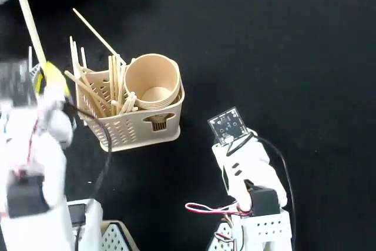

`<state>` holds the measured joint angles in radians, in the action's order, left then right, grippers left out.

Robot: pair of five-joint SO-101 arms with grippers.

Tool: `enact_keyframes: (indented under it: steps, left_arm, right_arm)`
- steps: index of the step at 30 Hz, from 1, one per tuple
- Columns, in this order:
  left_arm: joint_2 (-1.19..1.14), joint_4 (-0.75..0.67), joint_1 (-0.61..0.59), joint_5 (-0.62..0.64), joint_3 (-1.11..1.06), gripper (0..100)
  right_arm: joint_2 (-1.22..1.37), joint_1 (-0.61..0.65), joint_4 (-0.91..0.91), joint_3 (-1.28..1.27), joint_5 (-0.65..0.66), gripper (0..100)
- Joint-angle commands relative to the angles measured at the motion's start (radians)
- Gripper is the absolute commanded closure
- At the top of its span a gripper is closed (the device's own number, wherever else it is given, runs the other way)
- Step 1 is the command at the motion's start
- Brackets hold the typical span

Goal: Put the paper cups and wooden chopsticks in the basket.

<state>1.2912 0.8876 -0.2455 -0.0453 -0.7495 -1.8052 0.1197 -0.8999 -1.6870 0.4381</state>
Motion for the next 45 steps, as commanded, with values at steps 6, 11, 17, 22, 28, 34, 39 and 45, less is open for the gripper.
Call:
enact_keyframes:
  steps: [6,11,17,22,28,34,39,45]
  left_arm:
    - [0.529,-0.54,0.262,0.011,-0.363,97]
    - [0.385,-0.6,0.302,0.057,-0.389,97]
    - [0.284,-0.603,0.252,0.144,-0.446,97]
    - [0.264,-0.586,0.245,0.138,-0.495,97]
    - [0.255,-0.442,0.232,0.18,-0.46,81]
    - [0.25,-0.218,0.128,0.215,-0.219,81]
    - [0.107,0.0,-0.012,0.215,0.058,81]
    - [-0.308,0.215,-0.2,0.212,0.366,81]
  right_arm:
    - [-0.081,-0.009,-0.002,0.004,0.011,98.6]
    - [-0.081,-0.009,-0.002,0.004,0.011,98.6]
    - [-0.081,-0.009,-0.002,0.004,0.011,98.6]
    - [-0.081,-0.009,-0.002,0.004,0.011,98.6]
    - [-0.081,-0.009,-0.002,0.004,0.011,98.6]
    - [-0.081,-0.009,-0.002,0.004,0.011,98.6]
    - [-0.081,-0.009,-0.002,0.004,0.011,98.6]
    - [-0.081,-0.009,-0.002,0.004,0.011,98.6]
